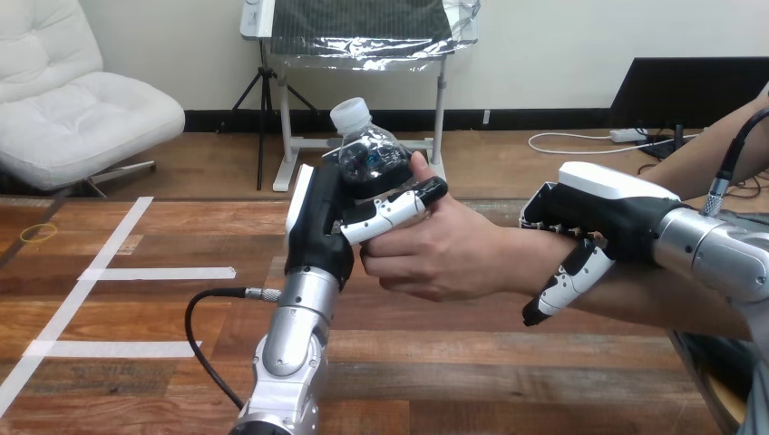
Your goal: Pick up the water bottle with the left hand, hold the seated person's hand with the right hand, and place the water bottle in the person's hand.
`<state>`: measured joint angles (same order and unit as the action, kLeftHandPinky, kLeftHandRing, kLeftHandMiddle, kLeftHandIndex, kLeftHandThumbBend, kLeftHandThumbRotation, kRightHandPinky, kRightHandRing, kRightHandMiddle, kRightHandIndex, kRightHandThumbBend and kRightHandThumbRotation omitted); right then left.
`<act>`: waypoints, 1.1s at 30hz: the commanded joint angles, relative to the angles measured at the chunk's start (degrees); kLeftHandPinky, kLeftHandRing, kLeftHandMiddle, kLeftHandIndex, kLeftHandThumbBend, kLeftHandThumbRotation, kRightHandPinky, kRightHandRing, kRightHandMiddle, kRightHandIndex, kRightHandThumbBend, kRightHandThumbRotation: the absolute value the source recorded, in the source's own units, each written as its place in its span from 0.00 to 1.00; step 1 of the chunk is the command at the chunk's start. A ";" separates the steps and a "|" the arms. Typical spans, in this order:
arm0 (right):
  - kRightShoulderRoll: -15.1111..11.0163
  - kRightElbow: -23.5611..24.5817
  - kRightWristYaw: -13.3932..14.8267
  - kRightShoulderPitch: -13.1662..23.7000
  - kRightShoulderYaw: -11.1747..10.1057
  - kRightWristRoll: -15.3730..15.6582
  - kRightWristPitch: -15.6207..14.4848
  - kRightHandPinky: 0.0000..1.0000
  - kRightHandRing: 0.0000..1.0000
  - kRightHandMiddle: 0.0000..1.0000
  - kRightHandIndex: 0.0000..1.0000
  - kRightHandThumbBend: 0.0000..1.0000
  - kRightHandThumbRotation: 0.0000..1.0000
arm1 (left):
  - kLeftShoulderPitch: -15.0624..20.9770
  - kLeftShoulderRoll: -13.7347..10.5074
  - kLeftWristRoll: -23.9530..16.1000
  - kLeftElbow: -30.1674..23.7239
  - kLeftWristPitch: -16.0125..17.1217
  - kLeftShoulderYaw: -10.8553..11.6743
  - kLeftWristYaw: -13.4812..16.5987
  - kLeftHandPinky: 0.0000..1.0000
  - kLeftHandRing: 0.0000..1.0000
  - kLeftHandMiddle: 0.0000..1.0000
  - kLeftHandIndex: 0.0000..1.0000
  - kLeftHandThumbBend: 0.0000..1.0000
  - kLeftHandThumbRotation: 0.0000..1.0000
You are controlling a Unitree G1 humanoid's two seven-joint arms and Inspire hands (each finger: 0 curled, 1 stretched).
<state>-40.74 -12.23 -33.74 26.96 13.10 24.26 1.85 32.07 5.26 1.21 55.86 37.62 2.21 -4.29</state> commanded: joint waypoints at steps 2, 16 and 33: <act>-0.02 -1.33 0.55 0.22 -0.76 0.05 -1.02 0.20 0.25 0.32 0.35 0.85 0.03 | 3.35 4.82 -1.93 -2.61 1.80 -4.12 -2.35 0.32 0.37 0.42 0.43 0.70 0.00; -0.39 -1.74 0.69 0.10 -0.72 0.76 -1.05 0.20 0.26 0.33 0.36 0.85 0.02 | 2.21 5.03 -1.17 -3.99 1.70 -5.09 -3.69 0.32 0.38 0.42 0.43 0.70 0.00; -1.40 -1.42 -1.30 -0.40 -0.86 -0.59 0.09 0.26 0.33 0.40 0.40 0.87 0.16 | -0.61 1.56 -3.46 -10.91 -4.84 -7.13 -5.70 0.48 0.59 0.65 0.65 0.85 0.43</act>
<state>-41.23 -12.56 -34.33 26.86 13.03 24.28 2.11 31.13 5.30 1.33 49.58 33.29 -0.05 -7.84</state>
